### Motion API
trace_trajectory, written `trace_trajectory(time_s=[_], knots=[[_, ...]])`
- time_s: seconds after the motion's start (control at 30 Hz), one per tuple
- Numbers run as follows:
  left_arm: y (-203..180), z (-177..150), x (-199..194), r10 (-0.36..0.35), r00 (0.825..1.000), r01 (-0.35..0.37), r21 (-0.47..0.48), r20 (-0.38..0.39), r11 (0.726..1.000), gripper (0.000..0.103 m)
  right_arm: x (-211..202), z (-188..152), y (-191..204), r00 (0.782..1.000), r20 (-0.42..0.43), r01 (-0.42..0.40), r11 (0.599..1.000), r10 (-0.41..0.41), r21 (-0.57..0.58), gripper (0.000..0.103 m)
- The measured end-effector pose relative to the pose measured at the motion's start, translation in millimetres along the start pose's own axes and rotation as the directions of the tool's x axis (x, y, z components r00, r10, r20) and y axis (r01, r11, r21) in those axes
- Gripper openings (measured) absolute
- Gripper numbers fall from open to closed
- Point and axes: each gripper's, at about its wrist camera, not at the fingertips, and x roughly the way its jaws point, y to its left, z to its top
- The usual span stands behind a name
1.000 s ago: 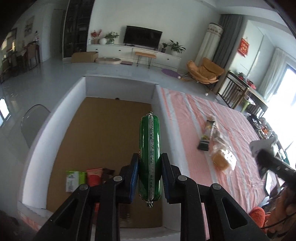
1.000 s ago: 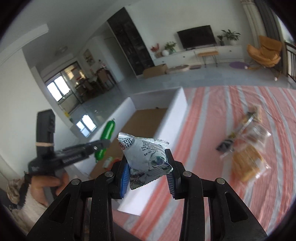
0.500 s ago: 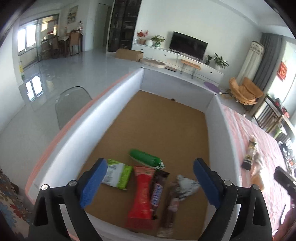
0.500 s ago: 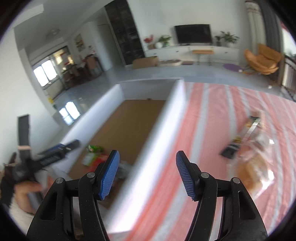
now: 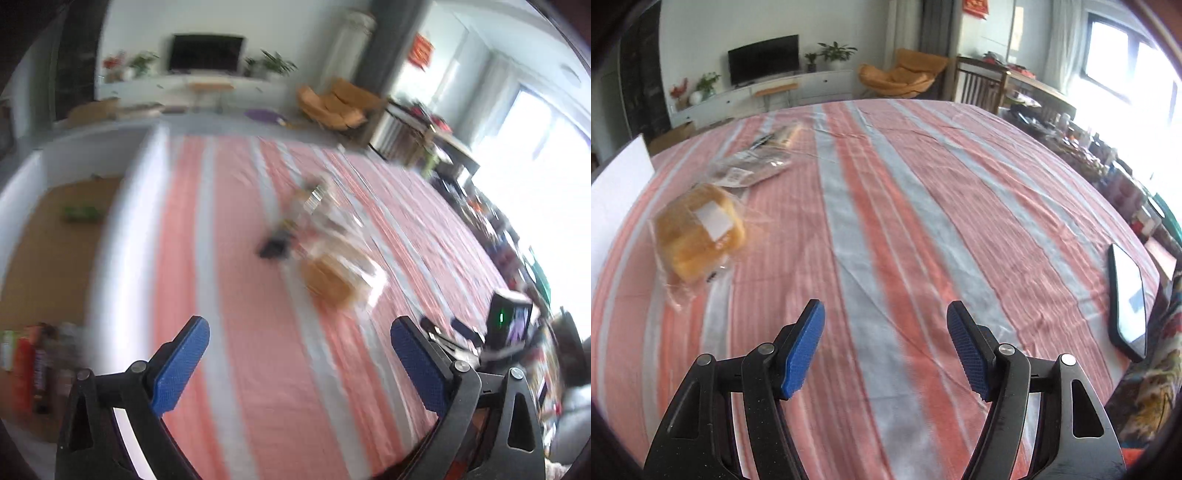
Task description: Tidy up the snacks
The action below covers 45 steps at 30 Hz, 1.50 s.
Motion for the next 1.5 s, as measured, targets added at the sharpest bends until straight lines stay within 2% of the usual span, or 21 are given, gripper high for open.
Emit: trace_trajectory(time_s=[0.03, 0.1, 0.17, 0.33, 0.5, 0.6, 0.73, 0.93, 1.5], knots=[[-9, -3, 19, 0.006, 0.999, -0.005, 0.015, -0.041, 1.000, 0.098, 0, 2, -4, 1.000, 0.004, -0.017, 1.000, 0.017, 0.019, 0.072], [-21, -8, 50, 0.028, 0.995, -0.025, 0.031, -0.099, 0.999, 0.098, -2, -1, -9, 1.000, 0.013, -0.001, 1.000, 0.000, 0.030, 0.072], [-26, -13, 73, 0.065, 0.990, -0.060, 0.043, -0.126, 0.997, 0.098, 2, -1, -10, 1.000, -0.009, -0.003, 0.999, 0.003, 0.038, 0.072], [-27, -22, 104, 0.171, 0.980, -0.163, 0.088, -0.100, 0.983, 0.098, 16, -5, -21, 0.999, -0.032, 0.010, 0.998, -0.008, 0.066, 0.072], [-8, -25, 122, 0.212, 0.972, -0.205, 0.076, -0.101, 0.976, 0.098, 17, -4, -19, 0.999, -0.037, 0.014, 0.999, -0.012, 0.051, 0.075], [-3, -28, 121, 0.224, 0.971, -0.218, 0.077, -0.080, 0.973, 0.098, 17, -3, -18, 0.999, -0.038, 0.013, 0.999, -0.011, 0.050, 0.077], [-10, -37, 121, 0.267, 0.962, -0.257, 0.150, -0.050, 0.955, 0.100, 18, -3, -14, 0.999, -0.037, 0.013, 0.999, -0.012, 0.045, 0.081], [-9, -35, 124, 0.271, 0.962, -0.263, 0.141, -0.040, 0.954, 0.103, 19, -4, -12, 0.999, -0.036, 0.013, 0.999, -0.012, 0.040, 0.083], [-9, -34, 125, 0.270, 0.962, -0.262, 0.140, -0.041, 0.955, 0.103, 19, -4, -12, 0.999, -0.036, 0.012, 0.999, -0.011, 0.040, 0.086]])
